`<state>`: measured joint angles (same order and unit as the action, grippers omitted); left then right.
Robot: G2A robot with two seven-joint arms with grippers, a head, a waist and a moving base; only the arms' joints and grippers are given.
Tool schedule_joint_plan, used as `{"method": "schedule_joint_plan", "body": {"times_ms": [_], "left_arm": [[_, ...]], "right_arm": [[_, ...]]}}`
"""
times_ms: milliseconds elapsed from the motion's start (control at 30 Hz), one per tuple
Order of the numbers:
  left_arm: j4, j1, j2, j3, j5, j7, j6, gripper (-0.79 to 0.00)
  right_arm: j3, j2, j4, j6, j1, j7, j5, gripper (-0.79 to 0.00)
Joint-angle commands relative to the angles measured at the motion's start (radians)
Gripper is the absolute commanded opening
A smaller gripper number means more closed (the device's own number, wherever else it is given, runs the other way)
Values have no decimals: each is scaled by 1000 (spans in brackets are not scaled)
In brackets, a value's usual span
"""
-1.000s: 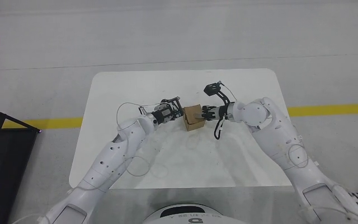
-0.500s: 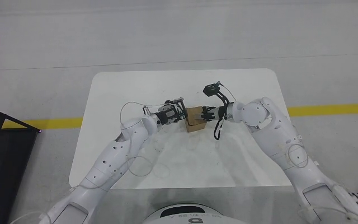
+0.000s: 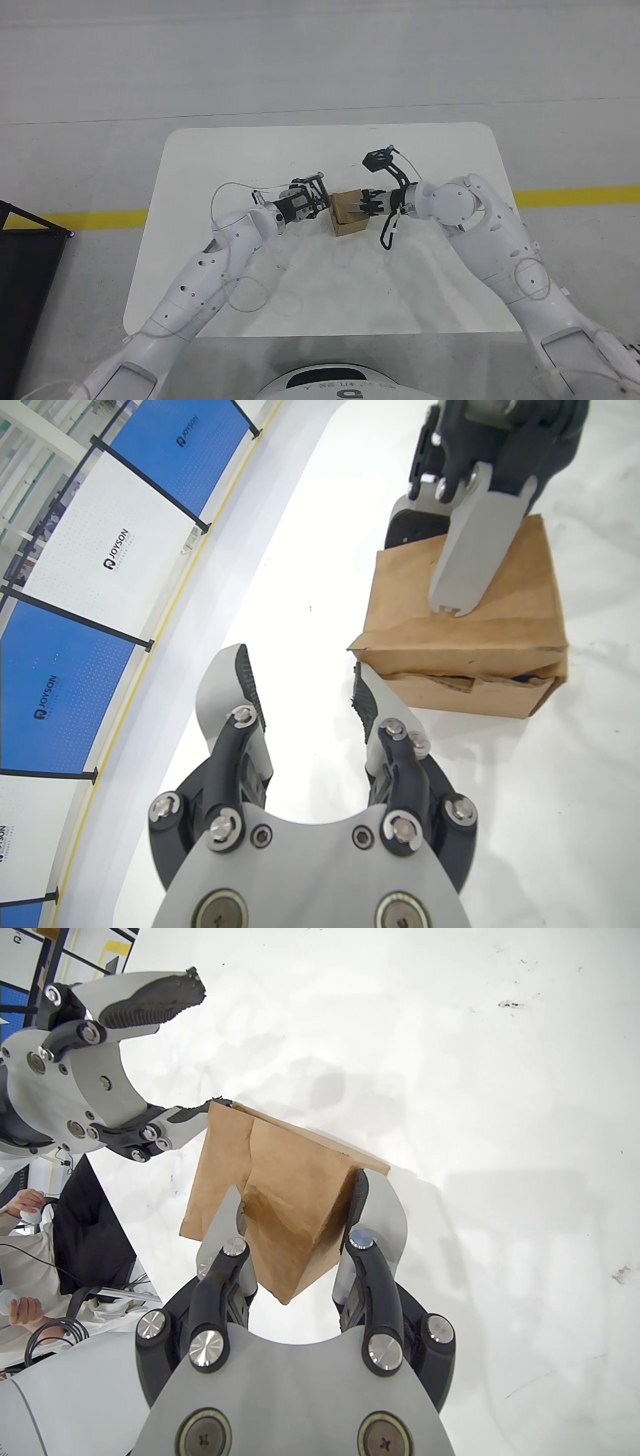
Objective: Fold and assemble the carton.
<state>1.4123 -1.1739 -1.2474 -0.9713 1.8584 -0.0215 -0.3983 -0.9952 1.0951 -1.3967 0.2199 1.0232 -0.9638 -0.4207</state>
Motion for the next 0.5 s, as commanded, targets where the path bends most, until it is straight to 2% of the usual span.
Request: {"method": "schedule_joint_plan", "body": {"times_ms": [0,133,267,467], "left_arm": [[3,-7,3,-12,-6,-6,3,-249],[24,-27,8,-40,-37,-45,-2,-231],[46,-35,10,-44,-42,-69,-6,-179],[31,-8,1,-14,-28,-61,22,-197]], "right_arm": [[0,0,-1,-1,1,0,0,-388],[0,-1,-4,-5,2,3,-6,-385],[0,-1,-7,-8,4,5,-12,-379],[2,-1,-13,-11,6,6,-17,-382]]}}
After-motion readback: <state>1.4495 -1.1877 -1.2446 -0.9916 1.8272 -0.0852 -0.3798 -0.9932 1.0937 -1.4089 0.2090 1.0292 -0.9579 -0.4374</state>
